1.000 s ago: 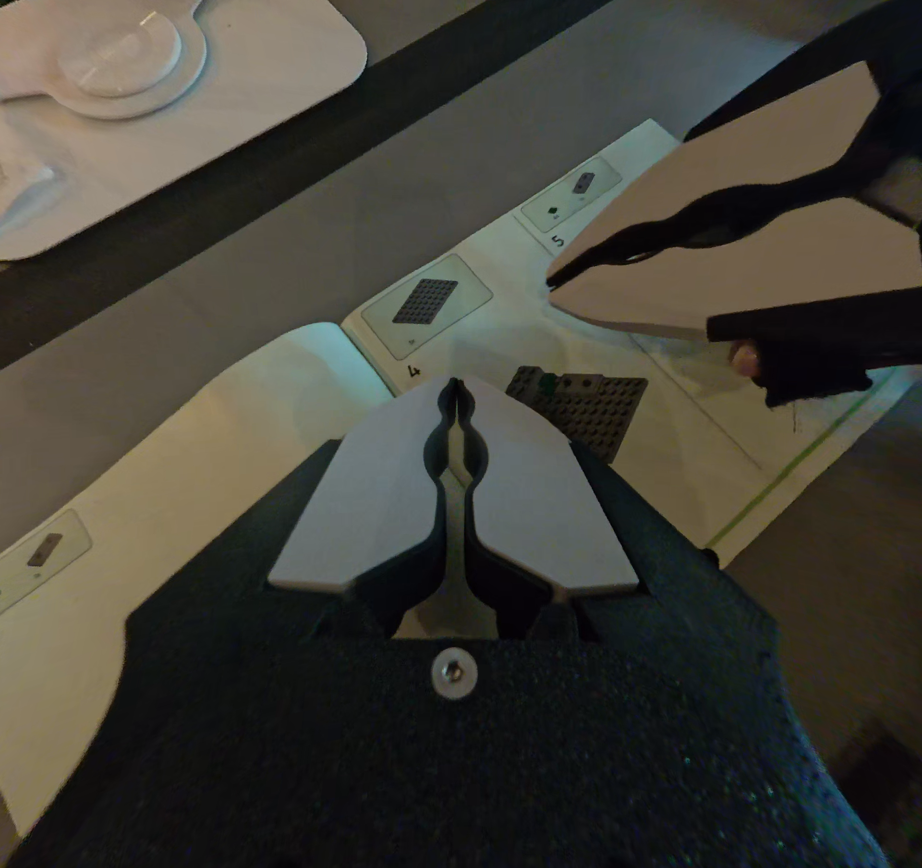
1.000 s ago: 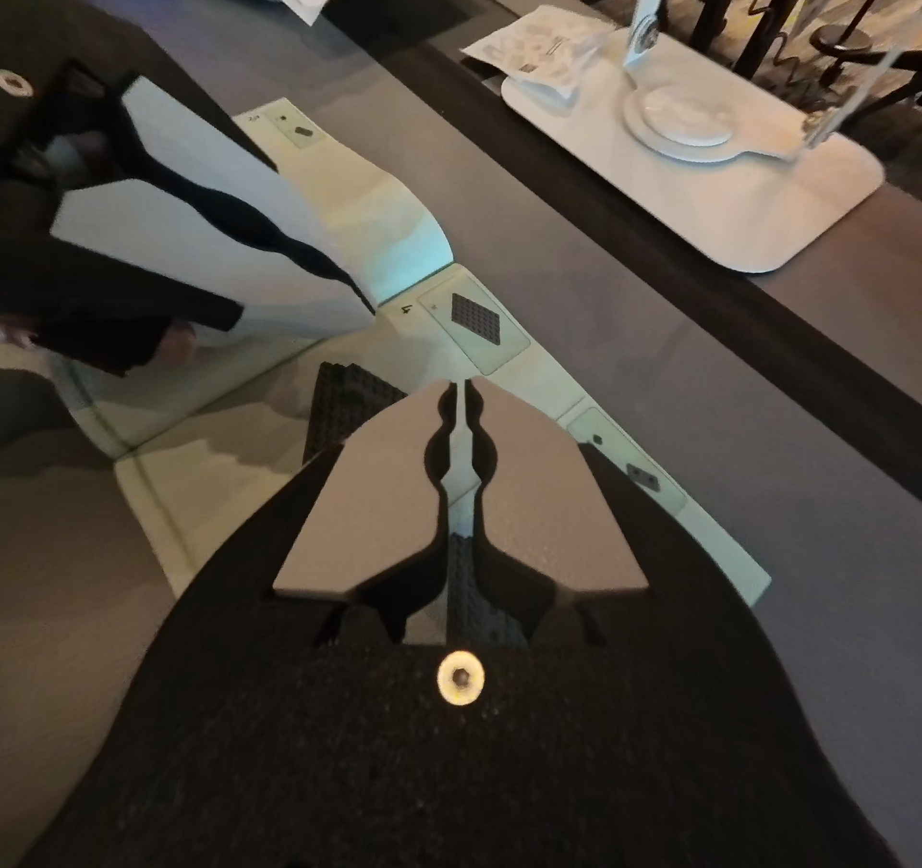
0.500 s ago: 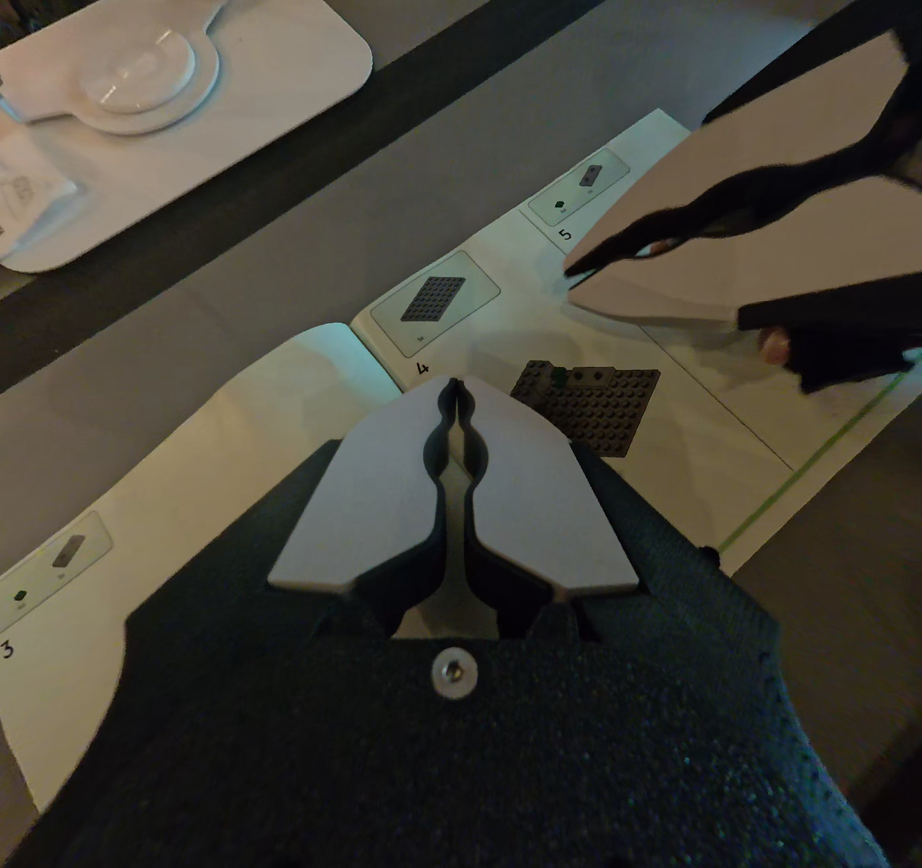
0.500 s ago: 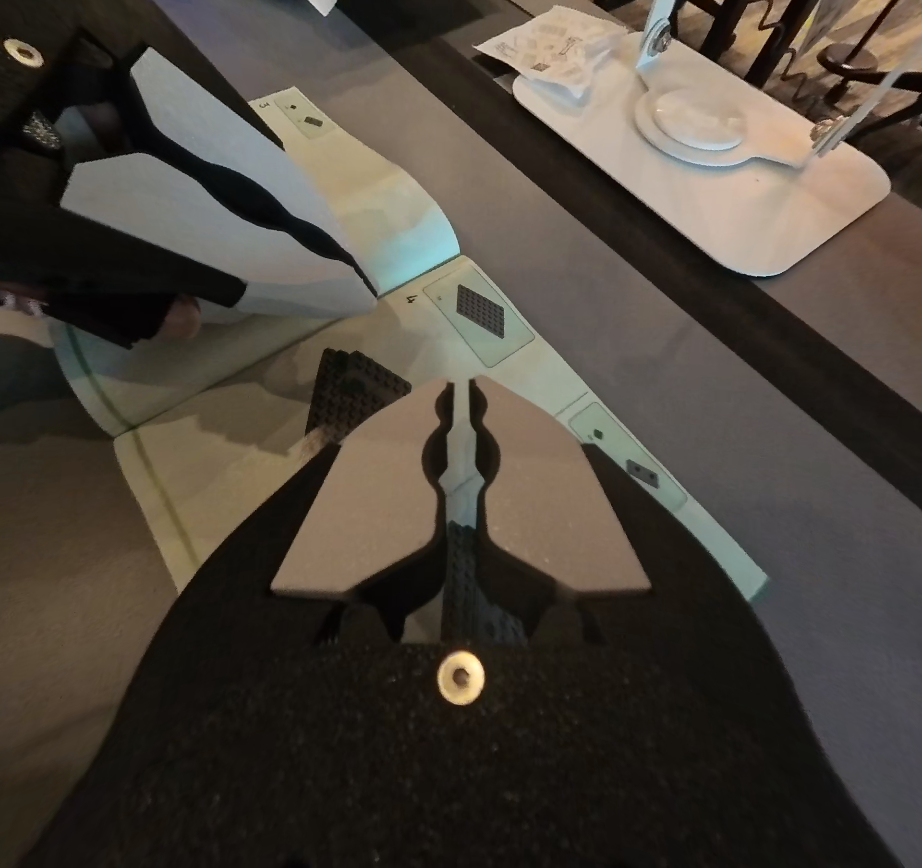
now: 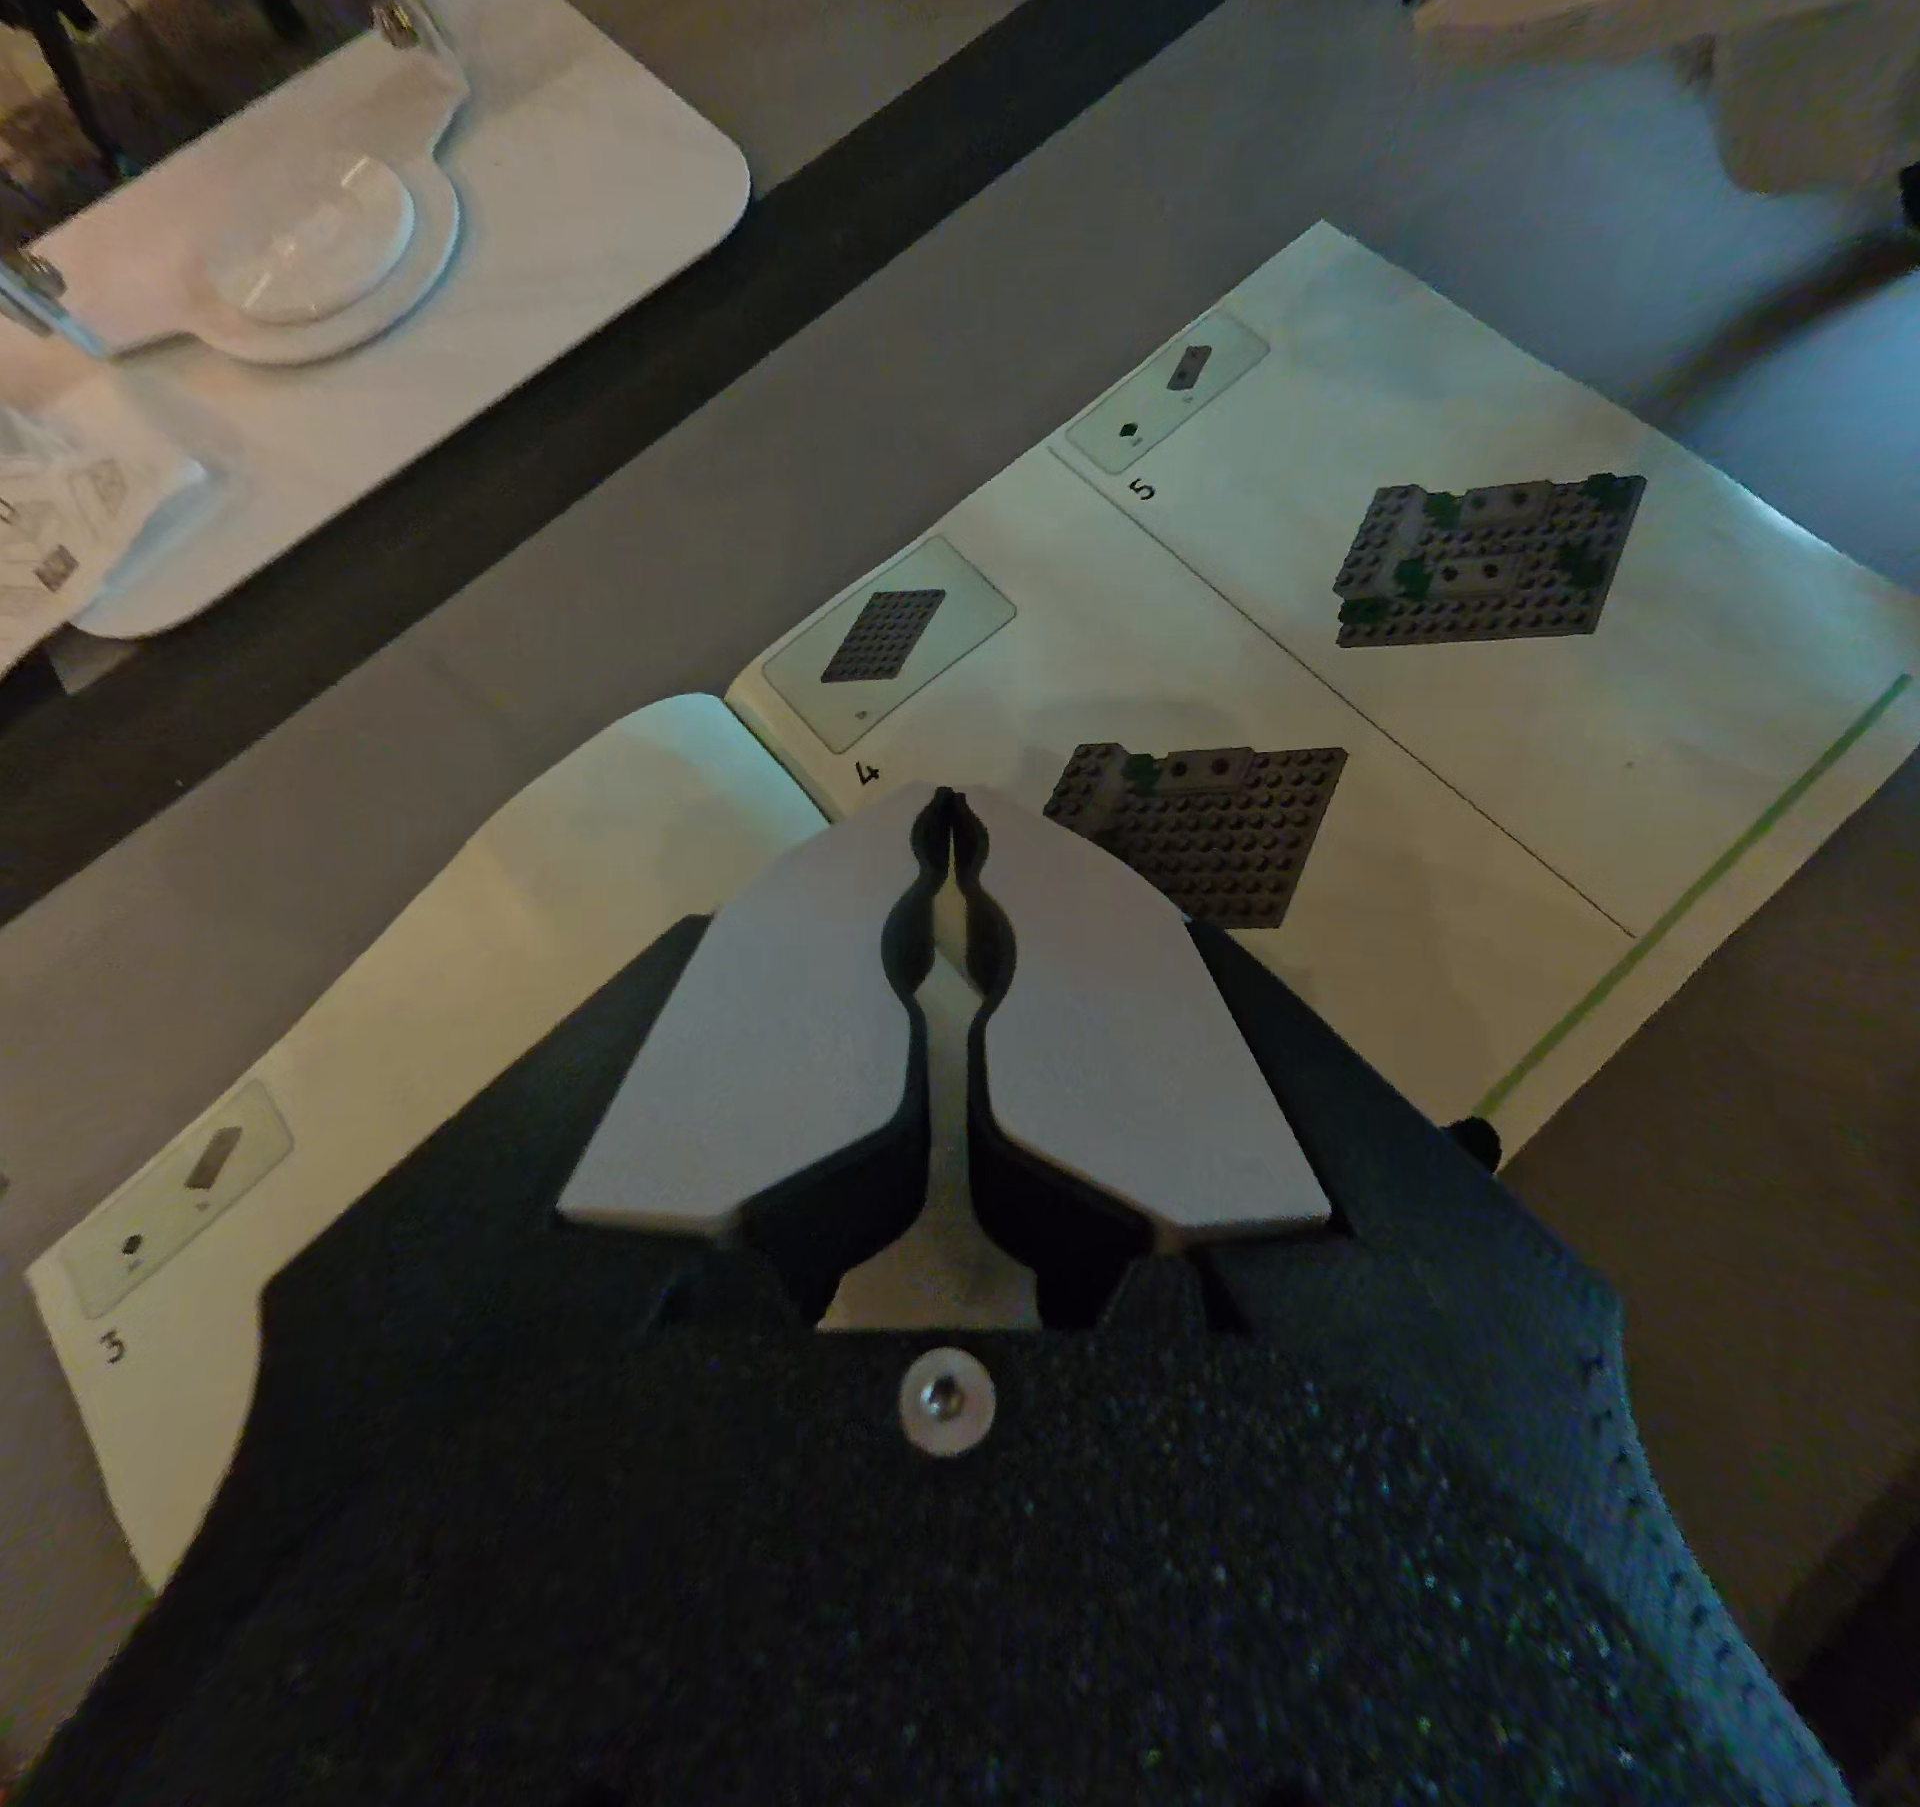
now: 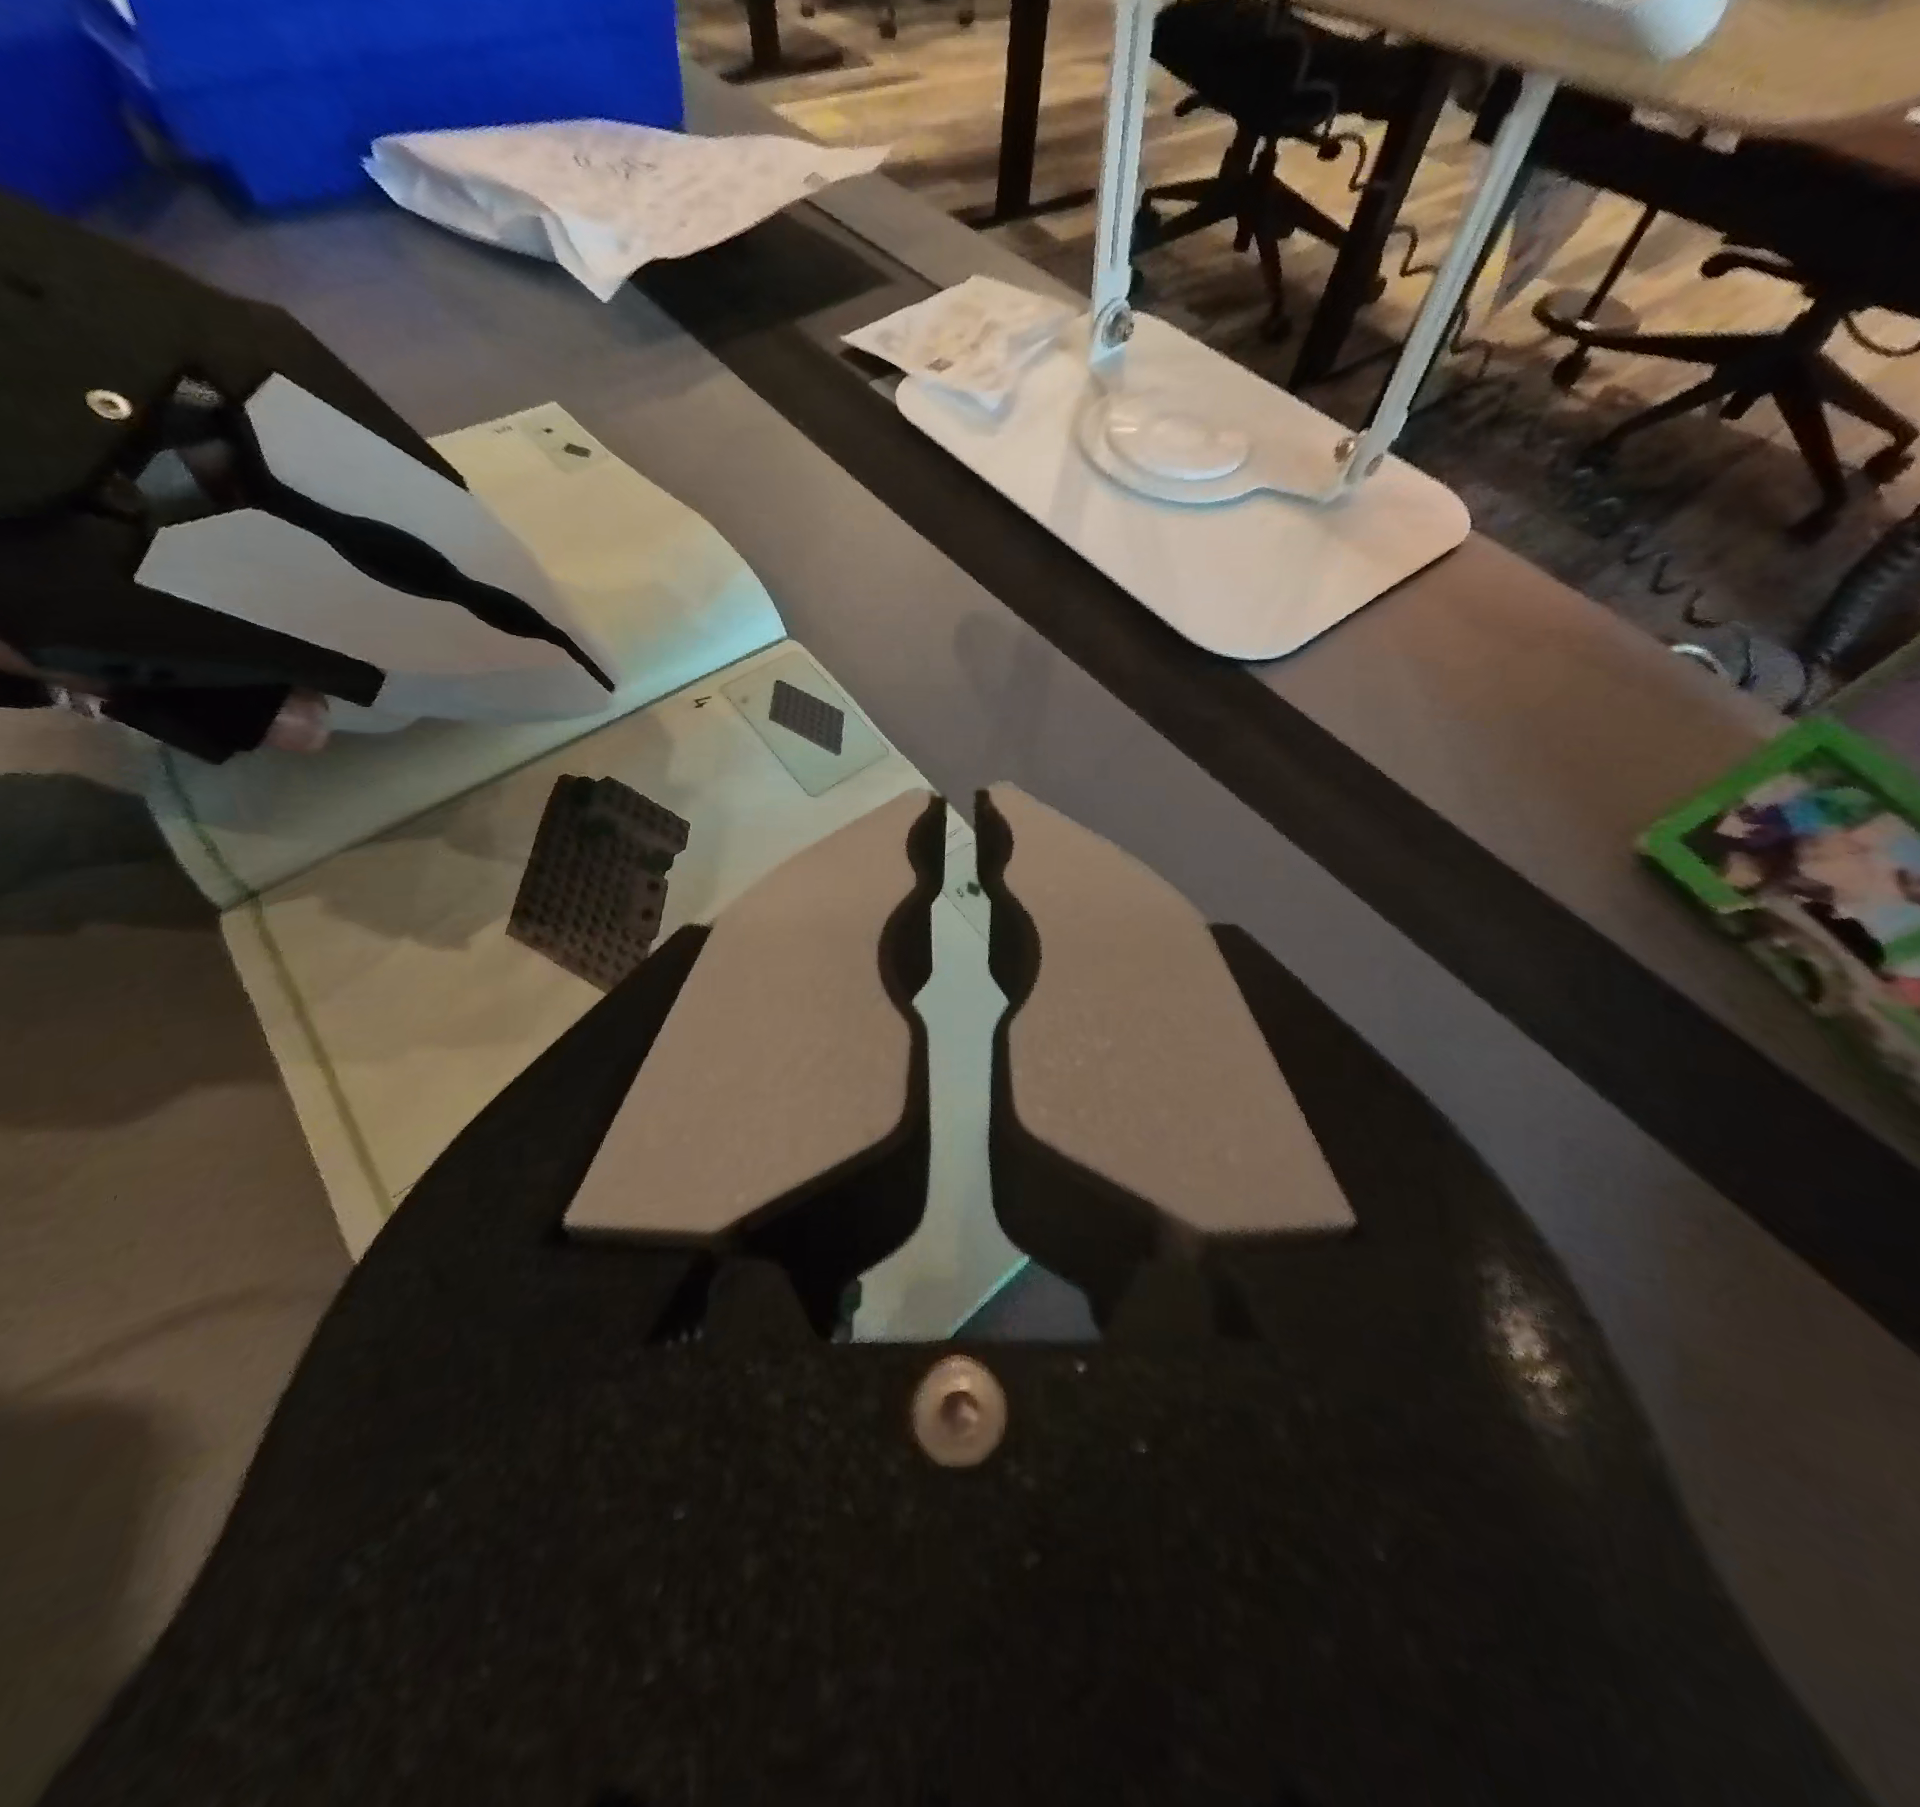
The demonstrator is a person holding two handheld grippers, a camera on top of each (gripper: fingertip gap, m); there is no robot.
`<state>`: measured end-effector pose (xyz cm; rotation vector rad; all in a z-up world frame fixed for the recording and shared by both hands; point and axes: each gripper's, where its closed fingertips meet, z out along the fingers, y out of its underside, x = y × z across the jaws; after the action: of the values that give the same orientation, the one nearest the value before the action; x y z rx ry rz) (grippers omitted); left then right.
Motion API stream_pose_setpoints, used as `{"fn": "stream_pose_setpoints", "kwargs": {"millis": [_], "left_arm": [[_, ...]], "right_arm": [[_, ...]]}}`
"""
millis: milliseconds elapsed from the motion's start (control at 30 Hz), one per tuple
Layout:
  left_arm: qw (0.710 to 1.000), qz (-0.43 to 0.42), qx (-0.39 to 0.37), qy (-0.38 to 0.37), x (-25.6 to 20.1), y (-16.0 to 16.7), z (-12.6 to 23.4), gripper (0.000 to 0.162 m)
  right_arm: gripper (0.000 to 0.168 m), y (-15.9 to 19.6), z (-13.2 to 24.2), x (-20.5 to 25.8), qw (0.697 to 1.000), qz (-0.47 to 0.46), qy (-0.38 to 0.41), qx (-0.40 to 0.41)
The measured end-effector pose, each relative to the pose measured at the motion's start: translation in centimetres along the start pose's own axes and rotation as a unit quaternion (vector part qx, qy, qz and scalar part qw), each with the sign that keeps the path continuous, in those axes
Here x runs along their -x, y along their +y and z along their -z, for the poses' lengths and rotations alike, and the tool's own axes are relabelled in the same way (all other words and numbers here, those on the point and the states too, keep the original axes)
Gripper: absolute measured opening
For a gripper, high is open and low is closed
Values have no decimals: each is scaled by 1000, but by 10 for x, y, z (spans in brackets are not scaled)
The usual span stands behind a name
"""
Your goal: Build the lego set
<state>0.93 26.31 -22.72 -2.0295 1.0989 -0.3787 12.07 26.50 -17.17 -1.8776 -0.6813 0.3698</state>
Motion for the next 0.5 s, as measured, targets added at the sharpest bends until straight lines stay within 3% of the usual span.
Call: {"fn": "stream_pose_setpoints", "kwargs": {"millis": [267,500], "left_arm": [[1000,-16,-14,-15,-4,-3,11,2],[1000,14,-6,-8,-2,19,23,4]], "right_arm": [[6,3,1,20,998,61,-23,0],[8,15,-12,46,994,91,-59,21]]}}
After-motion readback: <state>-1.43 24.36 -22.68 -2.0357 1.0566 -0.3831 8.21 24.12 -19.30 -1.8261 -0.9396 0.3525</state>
